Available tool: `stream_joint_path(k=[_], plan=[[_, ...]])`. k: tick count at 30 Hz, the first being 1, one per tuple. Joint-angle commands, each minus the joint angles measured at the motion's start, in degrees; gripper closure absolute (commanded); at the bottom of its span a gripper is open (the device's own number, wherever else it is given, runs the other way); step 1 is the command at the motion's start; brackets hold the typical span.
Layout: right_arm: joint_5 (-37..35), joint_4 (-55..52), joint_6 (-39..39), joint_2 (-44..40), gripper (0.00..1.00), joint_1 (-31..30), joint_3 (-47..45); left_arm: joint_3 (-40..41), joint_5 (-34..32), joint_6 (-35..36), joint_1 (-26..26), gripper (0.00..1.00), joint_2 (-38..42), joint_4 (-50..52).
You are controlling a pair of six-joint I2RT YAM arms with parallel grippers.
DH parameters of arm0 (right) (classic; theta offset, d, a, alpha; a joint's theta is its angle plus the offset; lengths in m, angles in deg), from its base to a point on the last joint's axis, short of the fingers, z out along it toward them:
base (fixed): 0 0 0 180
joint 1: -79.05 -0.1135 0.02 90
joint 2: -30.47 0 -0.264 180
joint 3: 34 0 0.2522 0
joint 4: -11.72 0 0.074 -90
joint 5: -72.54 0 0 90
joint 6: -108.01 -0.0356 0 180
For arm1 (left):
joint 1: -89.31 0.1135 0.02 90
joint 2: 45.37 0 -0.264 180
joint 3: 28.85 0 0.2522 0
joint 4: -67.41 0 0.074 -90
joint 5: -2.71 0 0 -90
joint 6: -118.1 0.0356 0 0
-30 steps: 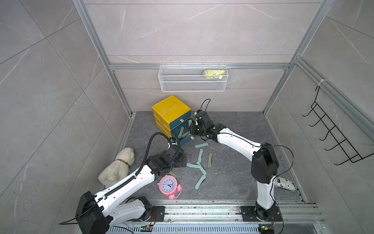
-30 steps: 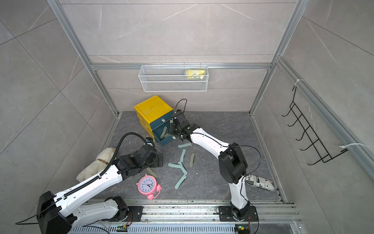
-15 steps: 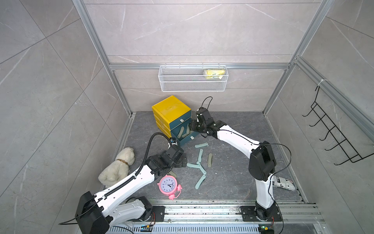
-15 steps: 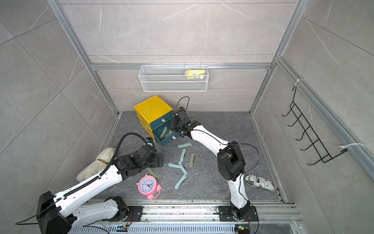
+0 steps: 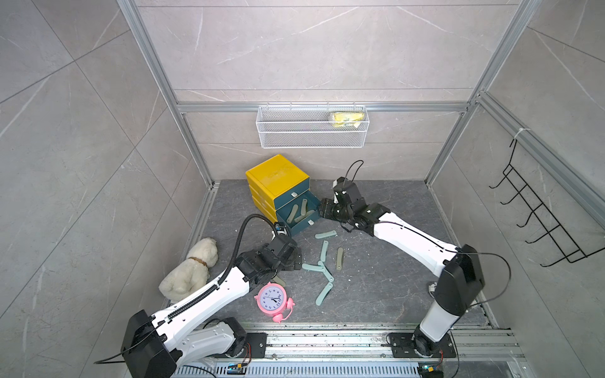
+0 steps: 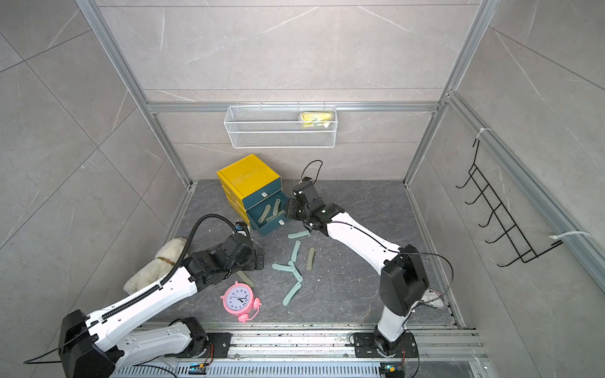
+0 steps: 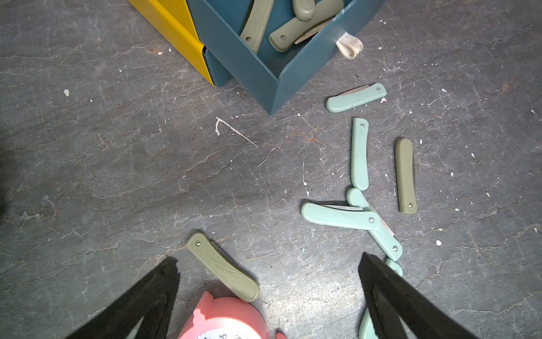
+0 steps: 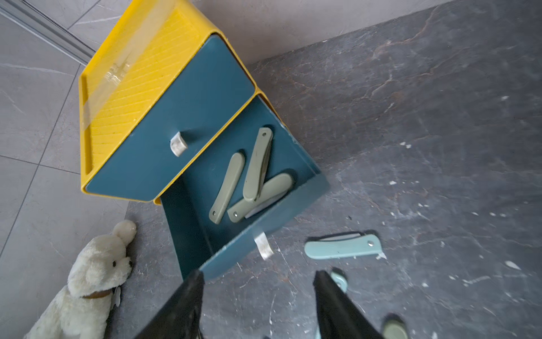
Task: Place the fruit knives into the drawer by color
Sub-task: Place the fruit knife in the drawer.
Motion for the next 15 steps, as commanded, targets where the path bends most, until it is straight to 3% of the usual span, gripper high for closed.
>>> stream_joint_path(k=[1, 4, 6, 15], plan=[[-2.3, -3.5, 1.5, -5.1, 0.36, 0.0, -6.1, -0.7, 0.3, 0.3, 0.1, 0.01, 1.6, -0.8], [-2.3, -6.1, 1.1, -8.3, 0.34, 0.1, -11.9, -0.7, 0.4, 0.5, 0.0, 0.01, 1.6, -0.8], [-1.7, -7.4, 0.8, -8.8, 0.23, 0.1, -15.2, -0.5, 0.8, 0.5, 0.0, 0.01, 1.9, -1.1], [-1.4, -11.6, 2.9, 0.4, 0.26, 0.1, -18.1, 0.9, 1.3, 0.9, 0.1, 0.01, 4.5, -1.4]])
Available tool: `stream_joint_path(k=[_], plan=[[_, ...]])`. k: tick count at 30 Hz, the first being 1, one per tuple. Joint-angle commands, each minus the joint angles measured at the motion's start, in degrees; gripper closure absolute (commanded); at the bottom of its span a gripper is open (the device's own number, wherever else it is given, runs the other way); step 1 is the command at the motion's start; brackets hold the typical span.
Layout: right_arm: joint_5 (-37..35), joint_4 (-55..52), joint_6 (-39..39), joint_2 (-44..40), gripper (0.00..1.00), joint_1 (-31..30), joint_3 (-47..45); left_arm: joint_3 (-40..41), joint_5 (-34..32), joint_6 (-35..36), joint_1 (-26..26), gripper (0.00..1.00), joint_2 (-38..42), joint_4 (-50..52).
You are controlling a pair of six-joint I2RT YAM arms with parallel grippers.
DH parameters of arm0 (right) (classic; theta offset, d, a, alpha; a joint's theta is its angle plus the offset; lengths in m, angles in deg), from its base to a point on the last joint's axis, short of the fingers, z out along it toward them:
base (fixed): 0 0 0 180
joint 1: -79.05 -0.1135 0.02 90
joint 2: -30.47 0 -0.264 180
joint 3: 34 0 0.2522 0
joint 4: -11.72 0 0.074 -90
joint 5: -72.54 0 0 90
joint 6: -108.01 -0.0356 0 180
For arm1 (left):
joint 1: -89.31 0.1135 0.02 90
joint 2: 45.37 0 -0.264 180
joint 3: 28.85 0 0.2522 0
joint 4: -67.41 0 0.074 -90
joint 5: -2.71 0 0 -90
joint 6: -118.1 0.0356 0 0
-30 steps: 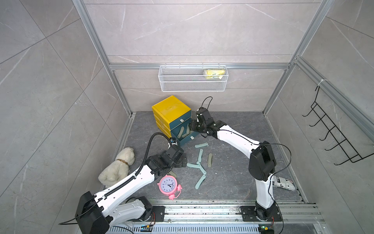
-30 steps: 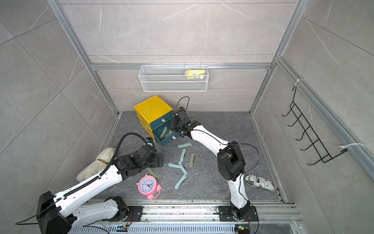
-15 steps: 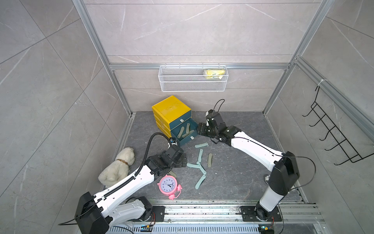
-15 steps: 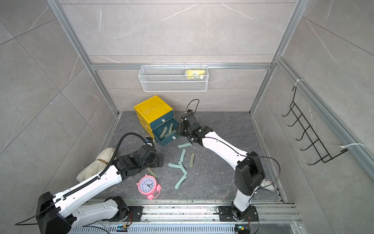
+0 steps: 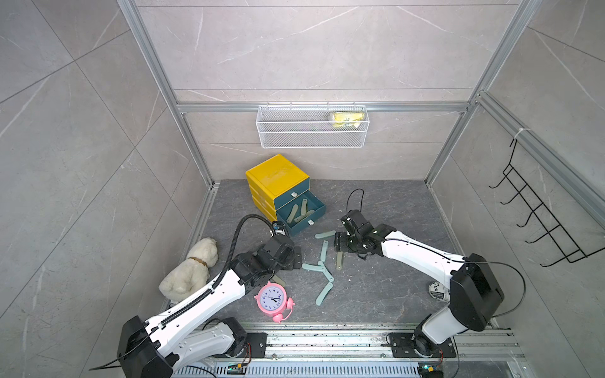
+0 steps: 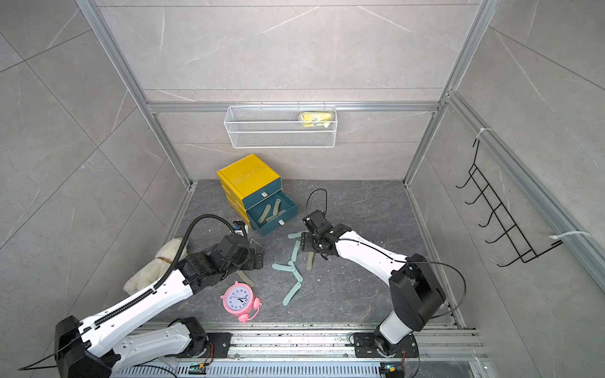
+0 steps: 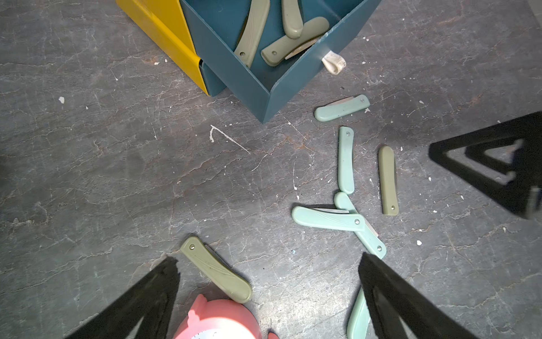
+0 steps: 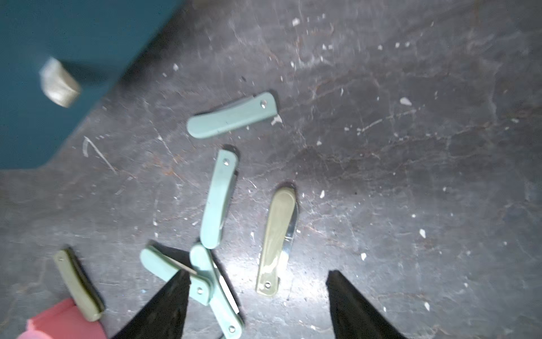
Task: Place the fruit knives into the drawer by color
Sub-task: Place the fruit knife in the drawer, then pick up the fruit knife from the center of the board.
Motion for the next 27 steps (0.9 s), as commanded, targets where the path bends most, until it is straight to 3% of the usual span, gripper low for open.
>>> stream_joint_path(k=[1, 13, 27], plan=[[-0.3, -2.6, 1.9, 4.2, 0.27, 0.1, -0.1, 0.8, 0.2, 0.8, 0.0, 0.01, 2.2, -0.6], [2.7, -9.9, 3.9, 16.3, 0.30, 0.2, 9.1, 3.4, 2.2, 0.1, 0.0, 0.01, 4.2, -2.8], [1.3, -12.7, 4.5, 22.3, 0.50, 0.2, 11.8, 4.4, 1.3, 0.8, 0.1, 0.01, 6.3, -2.5]])
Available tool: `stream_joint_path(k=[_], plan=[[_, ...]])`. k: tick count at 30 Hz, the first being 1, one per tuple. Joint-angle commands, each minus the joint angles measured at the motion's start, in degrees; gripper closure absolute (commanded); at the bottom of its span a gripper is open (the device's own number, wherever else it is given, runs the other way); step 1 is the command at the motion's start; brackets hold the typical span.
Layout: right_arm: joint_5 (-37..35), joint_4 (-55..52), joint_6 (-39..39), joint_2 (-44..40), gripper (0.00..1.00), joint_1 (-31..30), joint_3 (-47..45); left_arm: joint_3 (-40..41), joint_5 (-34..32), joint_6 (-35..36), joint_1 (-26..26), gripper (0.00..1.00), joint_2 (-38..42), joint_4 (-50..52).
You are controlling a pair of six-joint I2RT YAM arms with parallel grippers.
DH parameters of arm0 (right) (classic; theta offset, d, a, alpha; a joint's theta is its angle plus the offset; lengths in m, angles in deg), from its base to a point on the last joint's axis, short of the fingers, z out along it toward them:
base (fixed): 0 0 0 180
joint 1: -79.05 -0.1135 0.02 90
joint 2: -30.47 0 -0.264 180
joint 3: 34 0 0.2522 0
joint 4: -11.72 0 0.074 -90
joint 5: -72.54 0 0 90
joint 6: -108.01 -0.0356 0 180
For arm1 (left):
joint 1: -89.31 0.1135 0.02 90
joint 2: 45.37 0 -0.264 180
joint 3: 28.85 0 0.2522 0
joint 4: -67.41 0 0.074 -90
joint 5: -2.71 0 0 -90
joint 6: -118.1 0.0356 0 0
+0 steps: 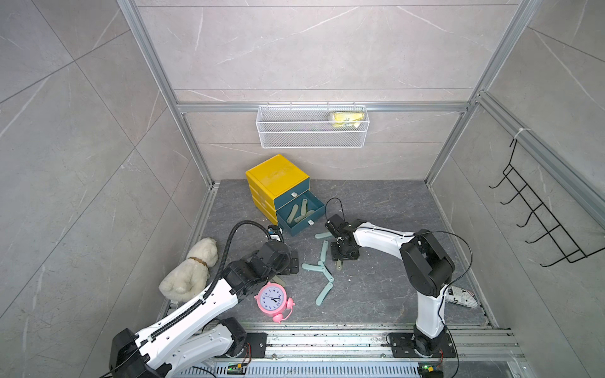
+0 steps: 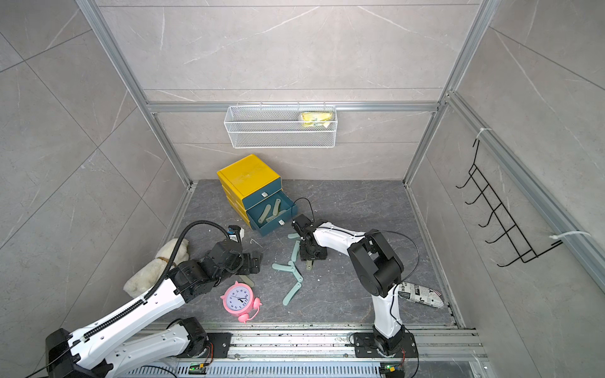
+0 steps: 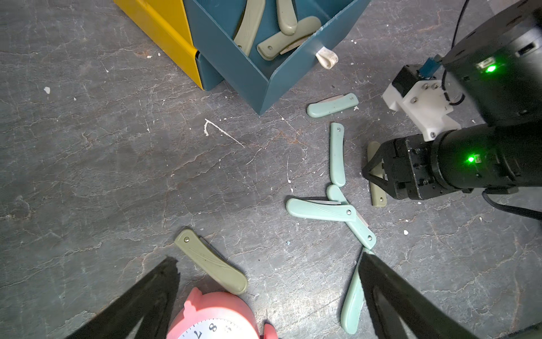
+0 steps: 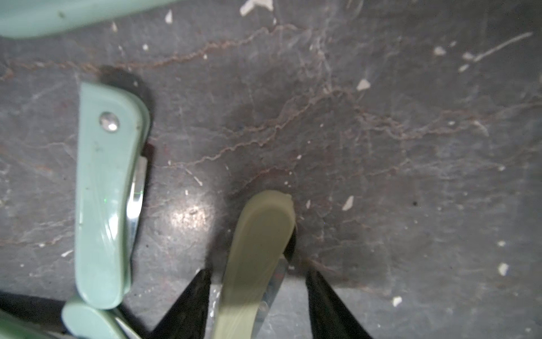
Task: Place the fruit knives into the drawer by color
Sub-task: Pick up the fruit knife from the center of the board.
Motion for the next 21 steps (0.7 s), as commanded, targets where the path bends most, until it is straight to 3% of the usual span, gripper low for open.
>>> stream_joint_path(k=[1, 11, 21], plan=[[-0.3, -1.6, 0.0, 2.8, 0.52, 0.2, 0.4, 0.3, -0.5, 0.8, 0.1, 0.01, 0.8, -1.1], [-1.2, 0.3, 0.5, 2.5, 0.67, 0.4, -0.9, 0.2, -0.5, 0.5, 0.0, 0.01, 0.9, -0.6], [-3.7, 4.6, 2.7, -2.7, 0.73, 0.4, -4.1, -0.1, -0.8, 0.0, 0.1, 0.01, -0.3, 0.0]])
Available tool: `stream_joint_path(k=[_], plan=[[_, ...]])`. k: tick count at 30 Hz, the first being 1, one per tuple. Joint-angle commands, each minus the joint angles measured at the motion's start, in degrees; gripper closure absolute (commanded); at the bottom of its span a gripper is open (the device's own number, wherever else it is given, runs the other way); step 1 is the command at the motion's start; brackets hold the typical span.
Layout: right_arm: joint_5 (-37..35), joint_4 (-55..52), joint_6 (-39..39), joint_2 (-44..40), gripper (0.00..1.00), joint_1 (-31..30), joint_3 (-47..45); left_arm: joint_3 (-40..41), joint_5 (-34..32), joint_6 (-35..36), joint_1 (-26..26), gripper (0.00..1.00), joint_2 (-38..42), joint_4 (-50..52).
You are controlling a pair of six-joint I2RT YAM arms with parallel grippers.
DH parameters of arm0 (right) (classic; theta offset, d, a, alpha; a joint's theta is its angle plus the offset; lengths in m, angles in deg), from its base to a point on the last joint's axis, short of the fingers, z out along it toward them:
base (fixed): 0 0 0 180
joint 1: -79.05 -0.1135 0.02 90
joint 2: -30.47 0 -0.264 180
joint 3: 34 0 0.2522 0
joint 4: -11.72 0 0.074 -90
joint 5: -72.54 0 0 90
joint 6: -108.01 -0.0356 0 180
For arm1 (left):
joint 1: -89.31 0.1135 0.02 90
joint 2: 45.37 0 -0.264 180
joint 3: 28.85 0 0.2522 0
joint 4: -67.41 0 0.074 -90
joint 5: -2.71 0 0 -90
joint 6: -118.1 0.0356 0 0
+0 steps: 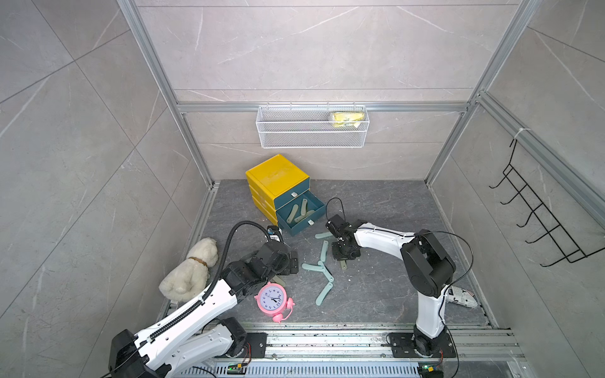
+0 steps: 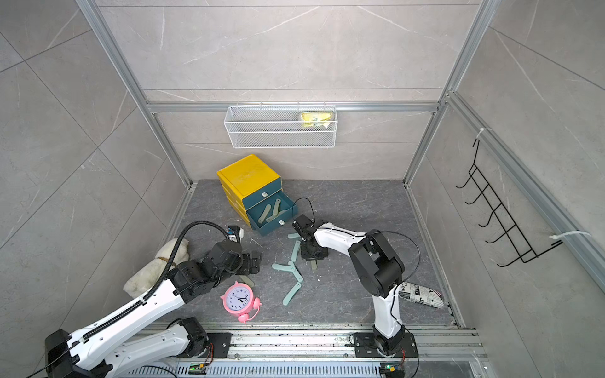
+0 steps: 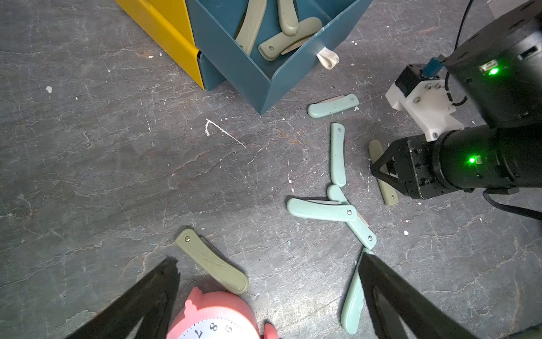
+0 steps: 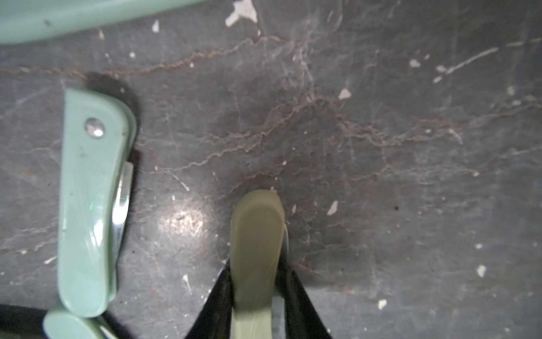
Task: Place the fruit knives into the drawer by color
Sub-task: Pick up the fruit knife from the center of the board.
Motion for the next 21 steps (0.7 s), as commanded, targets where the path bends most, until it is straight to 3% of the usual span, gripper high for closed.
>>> stream_joint_path(k=[1, 13, 21], plan=[[-2.3, 3.2, 1.8, -2.4, 0.73, 0.3, -2.6, -0.4, -0.7, 0.0, 0.1, 0.01, -0.5, 0.0], [-4.7, 8.1, 4.1, -14.2, 0.74, 0.1, -7.8, -0.7, -1.7, -0.4, 0.0, 0.01, -1.4, 0.3], [-3.9, 7.5, 5.3, -19.4, 0.73, -1.4, -3.1, -0.1, -3.0, -1.1, 0.1, 0.01, -1.1, 1.0]])
